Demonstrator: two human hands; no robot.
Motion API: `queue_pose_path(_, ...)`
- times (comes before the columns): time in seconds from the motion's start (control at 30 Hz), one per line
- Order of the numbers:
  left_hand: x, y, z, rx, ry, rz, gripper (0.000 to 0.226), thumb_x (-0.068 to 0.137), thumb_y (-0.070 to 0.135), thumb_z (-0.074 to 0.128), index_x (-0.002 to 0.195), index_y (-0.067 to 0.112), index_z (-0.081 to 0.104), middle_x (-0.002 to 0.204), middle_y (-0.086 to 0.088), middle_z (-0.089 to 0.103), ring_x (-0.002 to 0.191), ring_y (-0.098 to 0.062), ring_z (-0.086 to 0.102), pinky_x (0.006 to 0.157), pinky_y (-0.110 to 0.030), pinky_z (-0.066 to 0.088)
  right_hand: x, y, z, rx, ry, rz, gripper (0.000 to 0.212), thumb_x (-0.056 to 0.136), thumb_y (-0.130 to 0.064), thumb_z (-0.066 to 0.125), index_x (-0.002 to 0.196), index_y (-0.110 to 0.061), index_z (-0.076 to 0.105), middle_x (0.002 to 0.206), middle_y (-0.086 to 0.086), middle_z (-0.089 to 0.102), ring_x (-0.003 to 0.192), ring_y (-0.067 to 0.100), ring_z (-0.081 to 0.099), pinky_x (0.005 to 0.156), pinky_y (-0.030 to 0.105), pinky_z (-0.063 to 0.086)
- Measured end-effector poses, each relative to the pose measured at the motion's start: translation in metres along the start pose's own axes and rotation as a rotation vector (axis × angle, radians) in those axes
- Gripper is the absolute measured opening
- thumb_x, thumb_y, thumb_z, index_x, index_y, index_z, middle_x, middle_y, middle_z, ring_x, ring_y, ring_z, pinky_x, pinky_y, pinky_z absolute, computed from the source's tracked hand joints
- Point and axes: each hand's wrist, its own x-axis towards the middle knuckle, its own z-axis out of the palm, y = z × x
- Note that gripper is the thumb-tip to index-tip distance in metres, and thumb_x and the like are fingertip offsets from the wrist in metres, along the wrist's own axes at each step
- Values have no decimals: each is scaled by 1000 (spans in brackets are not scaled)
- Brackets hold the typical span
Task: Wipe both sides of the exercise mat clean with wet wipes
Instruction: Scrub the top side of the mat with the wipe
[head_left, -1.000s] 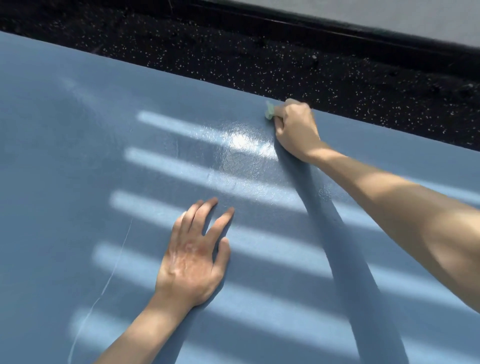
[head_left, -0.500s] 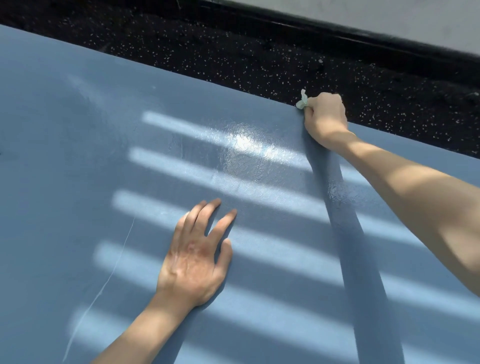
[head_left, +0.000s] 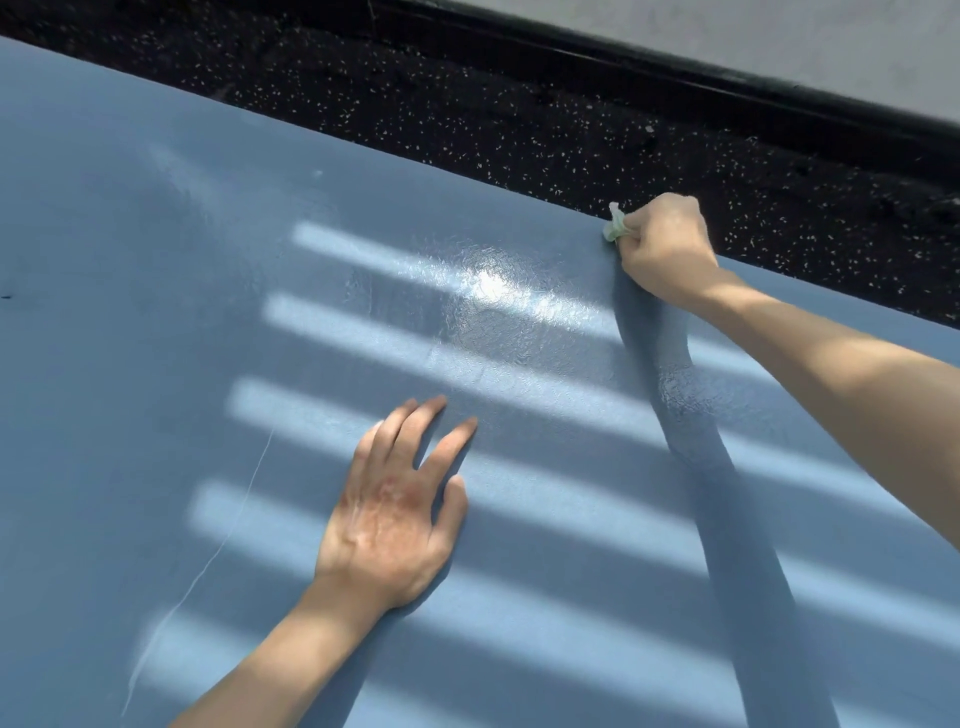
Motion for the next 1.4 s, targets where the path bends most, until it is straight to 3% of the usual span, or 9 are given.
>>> queue_pose_path(0.1,0,1,-1,-1,-7,-4,48,93,31,40,138,22,55,147,-6,43,138,-27,35,117,-39,21,1,-4,-11,-53,-15,-129,10,89,-5,48,96,-5,55,87,15,50,75,34,51,58,34,42)
queue_pose_path(0.2,1,1,0,-4,-3,0,48,93,30,40,138,22,55,147,-6,43,138,-27,35,116,-40,22,-2,-6,-11,-101,-48,-270,15,91,-10,53,89,1,62,96,19,50,79,38,54,64,38,49)
queue_pose_path(0.43,0,0,0,-6,9,6,48,93,30,41,137,21,55,146,-6,44,137,-28,36,116,-39,22,6,2,-14,-154,62,-129,17,86,-3,50,77,4,63,76,18,57,71,38,53,58,37,47)
queue_pose_path(0.63,1,0,-1,-10,23,14,47,93,29,41,136,20,56,145,-7,45,136,-28,36,115,-40,24,-10,4,-10,-107,23,-355,23,88,-3,54,67,5,50,68,14,46,61,32,49,53,33,41)
queue_pose_path(0.77,1,1,0,-9,27,19,47,92,29,42,136,20,56,145,-7,45,136,-28,36,116,-40,23,2,2,-11,-179,26,-131,23,96,-6,48,78,4,60,84,17,51,79,37,55,63,35,42)
queue_pose_path(0.9,1,1,-1,-4,24,18,47,92,29,42,136,20,56,145,-7,45,136,-29,37,116,-40,24,-22,-7,3,-113,17,-403,23,91,-4,52,75,6,65,80,19,55,70,36,56,60,38,48)
queue_pose_path(1.07,0,1,-1,-7,25,20,47,92,29,42,136,20,56,145,-7,45,136,-28,36,116,-37,22,3,10,-10,-214,34,-178,21,94,-2,48,81,5,64,85,13,42,81,36,51,64,35,37)
queue_pose_path(1.23,1,1,-1,-1,23,16,47,92,29,42,136,20,56,145,-7,45,136,-29,37,116,-39,23,-26,5,0,-138,24,-423,23,89,-3,52,73,6,65,77,18,55,66,35,55,61,41,51)
queue_pose_path(1.4,1,1,0,-1,19,21,47,92,29,42,137,20,56,145,-7,45,136,-29,38,116,-41,25,-18,1,-6,-177,59,-300,20,91,1,49,74,5,59,82,14,45,72,32,48,59,36,39)
